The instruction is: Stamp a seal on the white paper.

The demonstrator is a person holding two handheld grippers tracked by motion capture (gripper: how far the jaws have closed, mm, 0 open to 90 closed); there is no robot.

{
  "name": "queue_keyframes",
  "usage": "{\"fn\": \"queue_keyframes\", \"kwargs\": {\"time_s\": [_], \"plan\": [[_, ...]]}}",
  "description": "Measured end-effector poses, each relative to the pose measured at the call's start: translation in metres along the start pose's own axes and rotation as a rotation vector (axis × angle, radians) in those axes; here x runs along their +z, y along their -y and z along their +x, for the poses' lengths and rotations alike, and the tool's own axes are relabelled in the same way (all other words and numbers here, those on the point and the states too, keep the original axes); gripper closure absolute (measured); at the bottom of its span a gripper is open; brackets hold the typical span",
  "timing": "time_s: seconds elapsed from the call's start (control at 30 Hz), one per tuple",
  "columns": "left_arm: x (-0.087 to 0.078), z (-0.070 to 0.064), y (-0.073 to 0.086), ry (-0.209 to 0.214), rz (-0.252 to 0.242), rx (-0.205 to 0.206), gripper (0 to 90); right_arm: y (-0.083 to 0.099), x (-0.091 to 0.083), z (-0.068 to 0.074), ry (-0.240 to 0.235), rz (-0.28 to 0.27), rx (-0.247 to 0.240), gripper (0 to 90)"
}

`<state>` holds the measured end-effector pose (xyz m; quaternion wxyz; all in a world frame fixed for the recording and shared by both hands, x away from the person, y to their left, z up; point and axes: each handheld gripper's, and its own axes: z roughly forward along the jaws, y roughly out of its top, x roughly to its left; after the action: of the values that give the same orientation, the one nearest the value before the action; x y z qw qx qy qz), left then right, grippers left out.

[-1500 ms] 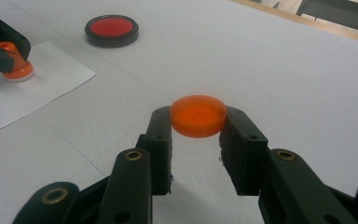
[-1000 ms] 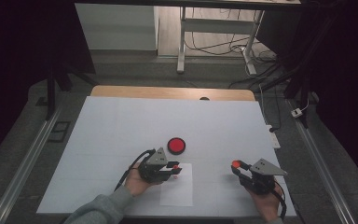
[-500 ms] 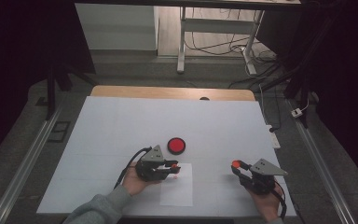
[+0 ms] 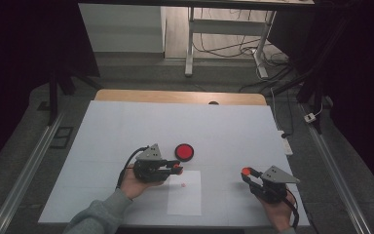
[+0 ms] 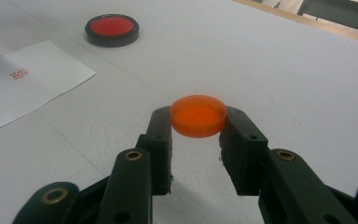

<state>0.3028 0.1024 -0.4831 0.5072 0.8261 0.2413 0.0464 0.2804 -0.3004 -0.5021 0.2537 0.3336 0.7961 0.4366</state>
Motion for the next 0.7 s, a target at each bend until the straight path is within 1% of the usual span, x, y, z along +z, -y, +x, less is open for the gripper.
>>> {"fn": "queue_keyframes", "kwargs": {"time_s": [0.2,0.43,0.63,0.7], "plan": [[-0.009,0.004,-0.003,-0.007,-0.020,-0.008,72.0,0.000,0.001,0.001,-0.001,0.005,-0.004,63.9],[-0.015,0.007,-0.005,-0.014,-0.031,-0.015,71.9,-0.001,0.001,0.001,0.000,0.005,-0.004,63.9],[-0.017,0.007,-0.007,-0.016,-0.033,-0.015,71.9,-0.001,0.002,0.002,-0.005,0.001,-0.005,63.9],[-0.016,0.007,-0.007,-0.017,-0.031,-0.016,71.9,-0.001,0.003,0.003,-0.006,0.007,-0.007,63.9]]}}
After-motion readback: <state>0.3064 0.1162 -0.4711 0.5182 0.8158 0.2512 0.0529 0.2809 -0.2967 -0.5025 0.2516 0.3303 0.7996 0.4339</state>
